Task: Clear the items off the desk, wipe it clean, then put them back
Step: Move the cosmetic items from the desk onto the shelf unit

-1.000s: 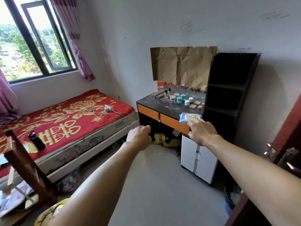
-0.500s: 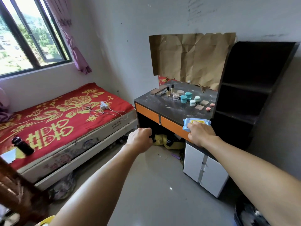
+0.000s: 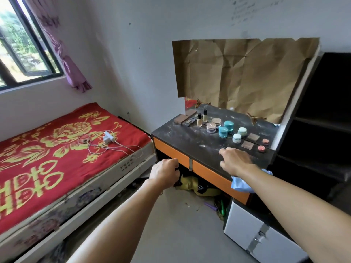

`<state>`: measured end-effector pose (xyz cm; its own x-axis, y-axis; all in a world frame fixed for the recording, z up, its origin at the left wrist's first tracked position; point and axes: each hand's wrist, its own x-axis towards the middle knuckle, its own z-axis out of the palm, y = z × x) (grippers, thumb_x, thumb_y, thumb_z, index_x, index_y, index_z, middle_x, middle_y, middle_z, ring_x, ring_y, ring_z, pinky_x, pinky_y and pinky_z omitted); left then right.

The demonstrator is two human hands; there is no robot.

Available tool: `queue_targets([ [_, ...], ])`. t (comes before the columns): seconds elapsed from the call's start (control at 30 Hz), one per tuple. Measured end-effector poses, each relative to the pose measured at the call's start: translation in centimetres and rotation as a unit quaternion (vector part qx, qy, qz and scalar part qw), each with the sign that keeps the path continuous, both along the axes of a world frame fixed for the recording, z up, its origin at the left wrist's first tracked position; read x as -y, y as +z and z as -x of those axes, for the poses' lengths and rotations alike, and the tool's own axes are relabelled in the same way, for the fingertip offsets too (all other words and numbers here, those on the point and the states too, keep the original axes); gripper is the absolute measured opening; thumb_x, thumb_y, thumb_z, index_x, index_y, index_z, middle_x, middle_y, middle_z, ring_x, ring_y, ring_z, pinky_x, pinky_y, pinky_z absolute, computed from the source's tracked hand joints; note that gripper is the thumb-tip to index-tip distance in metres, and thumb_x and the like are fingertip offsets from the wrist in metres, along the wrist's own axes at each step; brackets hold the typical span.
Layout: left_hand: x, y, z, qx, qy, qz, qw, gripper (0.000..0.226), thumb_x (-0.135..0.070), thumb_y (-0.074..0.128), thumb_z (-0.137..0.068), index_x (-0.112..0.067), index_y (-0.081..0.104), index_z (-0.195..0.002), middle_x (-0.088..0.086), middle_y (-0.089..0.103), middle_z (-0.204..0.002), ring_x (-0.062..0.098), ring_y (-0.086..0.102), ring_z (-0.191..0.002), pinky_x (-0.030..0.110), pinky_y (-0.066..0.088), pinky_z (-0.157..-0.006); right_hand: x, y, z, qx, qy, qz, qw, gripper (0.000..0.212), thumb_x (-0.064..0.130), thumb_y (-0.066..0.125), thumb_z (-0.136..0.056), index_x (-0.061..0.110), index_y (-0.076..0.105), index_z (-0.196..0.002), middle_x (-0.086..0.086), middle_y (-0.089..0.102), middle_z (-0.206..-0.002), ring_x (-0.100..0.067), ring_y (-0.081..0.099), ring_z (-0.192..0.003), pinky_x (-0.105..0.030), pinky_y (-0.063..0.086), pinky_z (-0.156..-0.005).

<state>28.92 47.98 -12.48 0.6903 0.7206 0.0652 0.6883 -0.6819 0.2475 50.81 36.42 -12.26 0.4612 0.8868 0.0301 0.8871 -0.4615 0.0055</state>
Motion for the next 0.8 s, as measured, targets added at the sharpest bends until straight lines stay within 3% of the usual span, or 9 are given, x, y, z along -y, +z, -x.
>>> queue_targets([
  [0.23, -11.3, -1.1, -4.7, -0.013, -0.016, 0.025, 0.999, 0.020, -0.023, 0.051, -0.084, -0.020, 0.059, -0.102, 0.002, 0.063, -0.102, 0.025, 0.058, -0.093, 0.029, 0.039, -0.068, -10.2, -0.6, -3.2, -0.013, 0.005, -0.002, 1.000, 0.031, 0.031, 0.048, -0.091, 0.018, 0.052, -0.118, -0.007, 0.057, -0.116, -0.030, 0.058, -0.104, -0.037, 0.044, -0.076],
  [0.47, -22.3, -4.0, -10.4, -0.028, -0.020, 0.046, 0.998, 0.026, -0.026, 0.051, -0.085, -0.022, 0.059, -0.110, 0.003, 0.063, -0.110, 0.025, 0.057, -0.102, 0.034, 0.046, -0.077, -20.4, -4.4, -8.8, -0.042, 0.006, 0.009, 0.999, 0.030, 0.032, 0.047, -0.091, 0.019, 0.052, -0.117, -0.006, 0.057, -0.117, -0.029, 0.058, -0.104, -0.038, 0.046, -0.078],
  [0.8, -36.8, -6.0, -17.6, -0.046, 0.017, 0.103, 0.993, 0.021, -0.026, 0.050, -0.081, -0.024, 0.061, -0.098, -0.002, 0.066, -0.097, 0.022, 0.062, -0.089, 0.033, 0.051, -0.072, -34.5, -8.2, -16.6, -0.132, -0.040, 0.034, 0.990, 0.038, 0.035, 0.047, -0.089, 0.022, 0.049, -0.125, -0.005, 0.056, -0.126, -0.029, 0.058, -0.105, -0.036, 0.044, -0.078],
])
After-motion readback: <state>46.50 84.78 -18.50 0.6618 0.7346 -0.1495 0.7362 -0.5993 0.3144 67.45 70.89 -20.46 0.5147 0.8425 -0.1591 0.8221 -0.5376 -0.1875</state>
